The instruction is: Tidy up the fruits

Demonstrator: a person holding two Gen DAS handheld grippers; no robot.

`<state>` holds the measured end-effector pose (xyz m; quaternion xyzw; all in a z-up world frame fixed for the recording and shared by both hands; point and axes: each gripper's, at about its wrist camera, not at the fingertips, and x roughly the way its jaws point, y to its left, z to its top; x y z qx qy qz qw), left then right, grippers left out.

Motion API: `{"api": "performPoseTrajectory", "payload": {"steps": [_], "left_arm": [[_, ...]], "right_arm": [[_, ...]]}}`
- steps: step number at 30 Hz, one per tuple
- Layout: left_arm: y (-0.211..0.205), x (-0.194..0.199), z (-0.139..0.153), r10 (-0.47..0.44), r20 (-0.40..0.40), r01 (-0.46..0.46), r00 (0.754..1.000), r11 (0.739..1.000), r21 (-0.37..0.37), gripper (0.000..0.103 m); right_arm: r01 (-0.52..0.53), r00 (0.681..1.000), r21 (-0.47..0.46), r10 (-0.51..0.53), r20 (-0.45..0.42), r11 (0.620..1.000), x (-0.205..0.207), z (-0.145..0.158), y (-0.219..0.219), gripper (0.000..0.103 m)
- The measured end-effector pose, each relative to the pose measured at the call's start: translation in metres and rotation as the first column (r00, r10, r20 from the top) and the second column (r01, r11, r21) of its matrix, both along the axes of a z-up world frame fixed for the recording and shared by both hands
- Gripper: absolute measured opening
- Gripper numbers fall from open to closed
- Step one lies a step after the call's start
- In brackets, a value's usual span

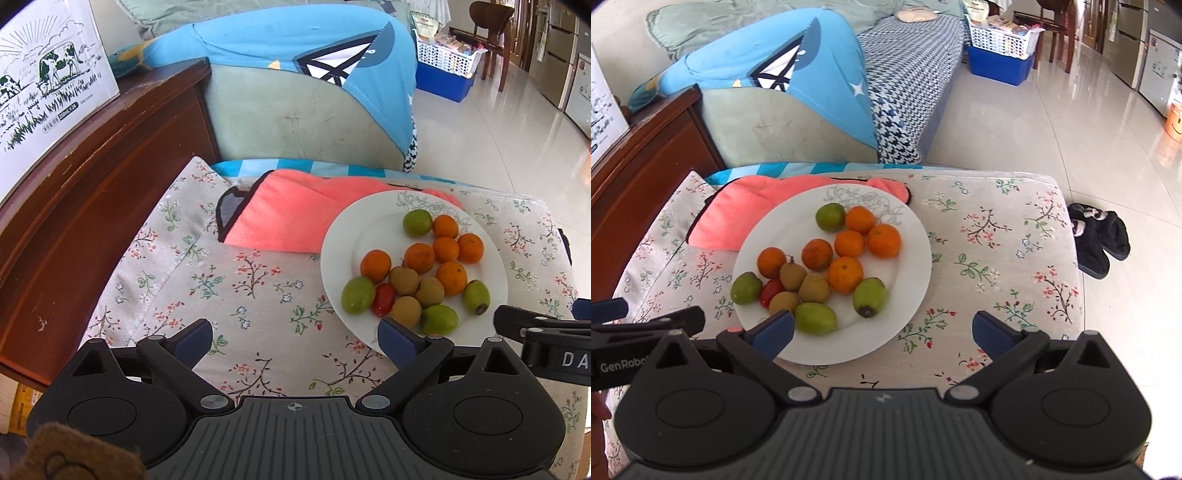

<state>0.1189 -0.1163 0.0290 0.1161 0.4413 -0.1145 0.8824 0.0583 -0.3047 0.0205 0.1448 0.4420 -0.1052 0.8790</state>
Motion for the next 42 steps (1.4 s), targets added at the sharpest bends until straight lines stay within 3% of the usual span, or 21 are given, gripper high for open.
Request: {"api": "performPoseTrajectory", "payload": {"steps": [16, 42], "left_arm": [[-0.016, 0.008, -0.011, 0.008, -0.029, -0.007, 1.0, 0.999, 0.039, 0.097], [-0.026, 0.008, -0.017, 0.021, -0.019, -0.019, 1.0, 0.995, 0.095, 0.097]], "right_arm": [[-0.049, 0.998, -0.028, 0.048, -0.044, 0.998, 0.003, -0.005, 0.007, 0.102], [-0.016, 0.997, -0.057, 0.012, -0.074, 0.998, 0.006, -0.012, 0.006, 0.102]]}}
